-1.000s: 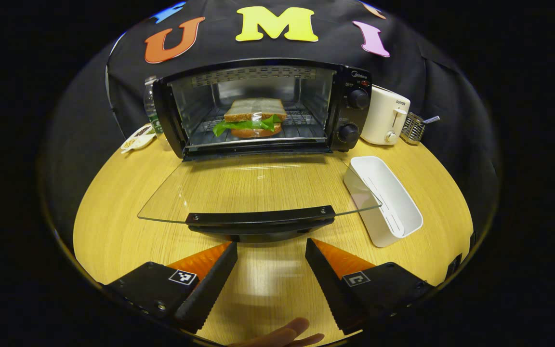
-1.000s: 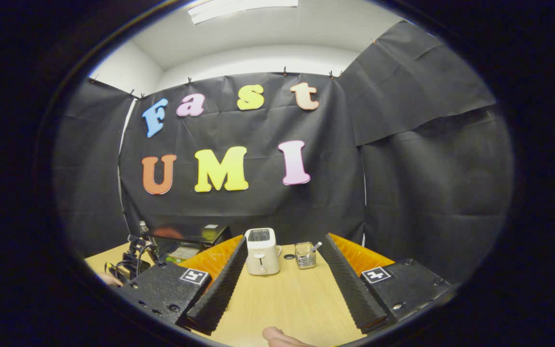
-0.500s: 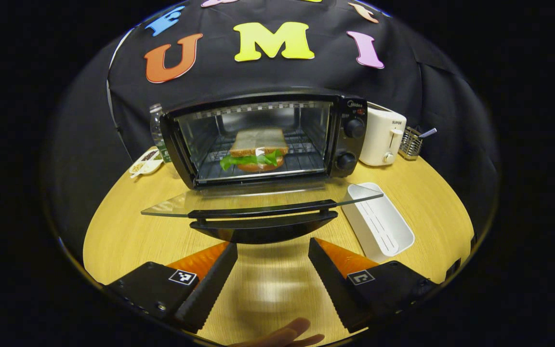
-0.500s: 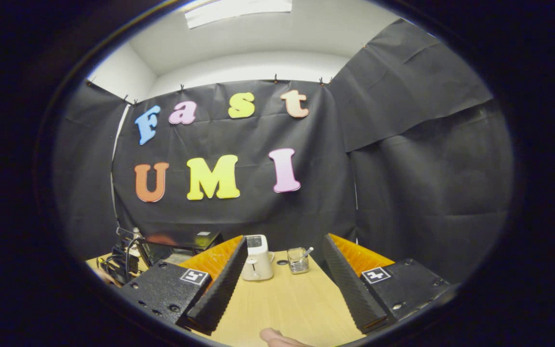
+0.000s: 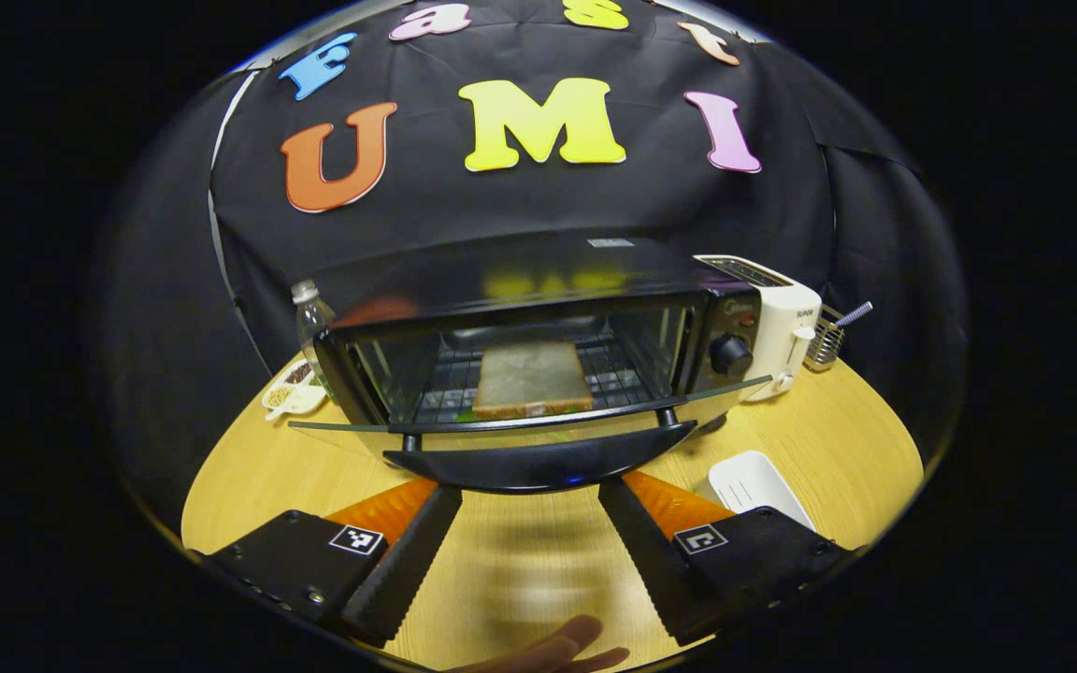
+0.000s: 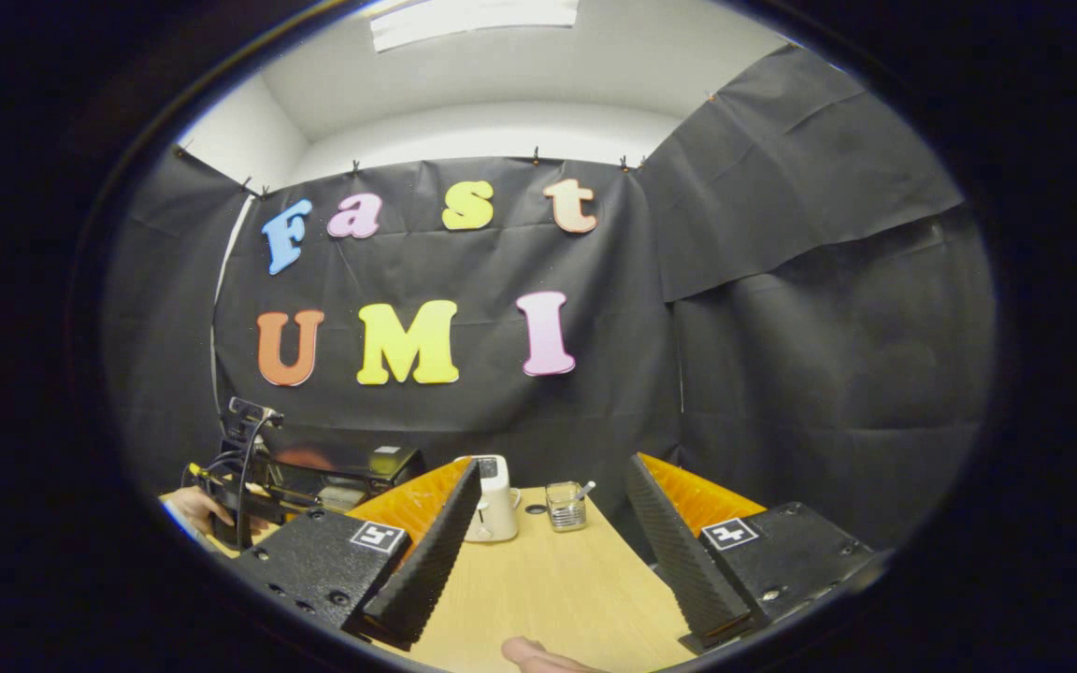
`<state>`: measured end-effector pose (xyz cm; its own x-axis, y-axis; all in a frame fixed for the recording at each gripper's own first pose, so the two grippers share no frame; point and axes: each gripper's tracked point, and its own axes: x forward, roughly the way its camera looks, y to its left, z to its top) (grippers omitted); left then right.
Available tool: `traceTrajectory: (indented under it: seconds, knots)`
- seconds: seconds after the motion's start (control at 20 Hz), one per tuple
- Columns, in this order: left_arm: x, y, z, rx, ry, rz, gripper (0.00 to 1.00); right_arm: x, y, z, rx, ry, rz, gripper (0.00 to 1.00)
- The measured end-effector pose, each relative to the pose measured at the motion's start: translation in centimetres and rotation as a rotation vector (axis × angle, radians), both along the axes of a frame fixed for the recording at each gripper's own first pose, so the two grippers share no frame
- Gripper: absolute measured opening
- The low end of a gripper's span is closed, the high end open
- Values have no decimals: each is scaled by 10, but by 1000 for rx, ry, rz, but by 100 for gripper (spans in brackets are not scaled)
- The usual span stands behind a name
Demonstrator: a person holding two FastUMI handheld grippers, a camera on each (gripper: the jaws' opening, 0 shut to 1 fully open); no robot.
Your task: Open the electric oven with the left hand, put the food in, and close the electric oven.
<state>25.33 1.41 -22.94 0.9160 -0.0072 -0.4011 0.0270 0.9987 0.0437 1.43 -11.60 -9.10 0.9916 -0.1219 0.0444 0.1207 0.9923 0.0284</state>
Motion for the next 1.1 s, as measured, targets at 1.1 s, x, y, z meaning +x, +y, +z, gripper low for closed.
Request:
traceTrajectory:
  seconds: [1.1]
  knots:
    - [-172,25,162,-113,-485,80,93,-35,61,21,36,-37,113,89]
